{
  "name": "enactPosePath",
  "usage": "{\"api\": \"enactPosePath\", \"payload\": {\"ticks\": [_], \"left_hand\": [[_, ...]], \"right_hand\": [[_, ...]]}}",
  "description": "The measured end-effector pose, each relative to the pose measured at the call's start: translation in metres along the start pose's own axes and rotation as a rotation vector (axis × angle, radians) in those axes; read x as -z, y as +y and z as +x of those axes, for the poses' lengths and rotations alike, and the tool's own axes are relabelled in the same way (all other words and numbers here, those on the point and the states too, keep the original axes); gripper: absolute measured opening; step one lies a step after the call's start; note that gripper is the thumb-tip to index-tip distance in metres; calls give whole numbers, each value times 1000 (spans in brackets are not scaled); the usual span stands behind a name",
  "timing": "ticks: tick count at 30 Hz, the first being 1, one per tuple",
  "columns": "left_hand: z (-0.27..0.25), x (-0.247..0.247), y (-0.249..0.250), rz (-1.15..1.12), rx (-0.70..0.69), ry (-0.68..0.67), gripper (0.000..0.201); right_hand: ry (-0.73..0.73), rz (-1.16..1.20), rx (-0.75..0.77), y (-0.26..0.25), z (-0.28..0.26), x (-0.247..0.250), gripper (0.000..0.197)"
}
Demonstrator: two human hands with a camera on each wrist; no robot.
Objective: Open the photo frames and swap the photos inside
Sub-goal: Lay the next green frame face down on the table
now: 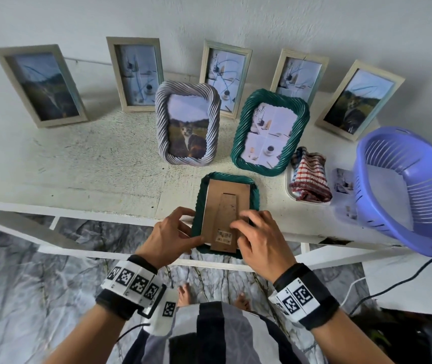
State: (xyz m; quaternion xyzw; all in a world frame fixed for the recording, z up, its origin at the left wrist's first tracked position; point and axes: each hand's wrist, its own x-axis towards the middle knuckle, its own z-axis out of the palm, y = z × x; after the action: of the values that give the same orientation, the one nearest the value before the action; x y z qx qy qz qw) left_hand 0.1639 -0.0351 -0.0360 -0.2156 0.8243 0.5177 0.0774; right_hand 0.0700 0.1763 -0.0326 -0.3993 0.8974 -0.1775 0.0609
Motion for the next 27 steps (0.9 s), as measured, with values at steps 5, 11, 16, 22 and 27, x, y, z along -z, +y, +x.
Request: {"api": "enactPosePath", "payload": {"ticks": [5,11,16,22,27], "left_hand": [[2,-2,-4,-136,-6,-19,44],[-2,-3,-9,-2,-141,-47,34],[0,-3,-8,18,-155,-14,33],[3,-3,-8,-30,-130,-8,26],[4,-3,-5,20,-165,2,21]], "right_hand": [[30,-17,-54,-14,9,3,22],[-169,-8,-315,-45,28,7,77],[-96,-62,-344,-58,35,1,71],[-13,28,-361,-55,35,11,58],[120,318,-375,-35,19,33,45]]}}
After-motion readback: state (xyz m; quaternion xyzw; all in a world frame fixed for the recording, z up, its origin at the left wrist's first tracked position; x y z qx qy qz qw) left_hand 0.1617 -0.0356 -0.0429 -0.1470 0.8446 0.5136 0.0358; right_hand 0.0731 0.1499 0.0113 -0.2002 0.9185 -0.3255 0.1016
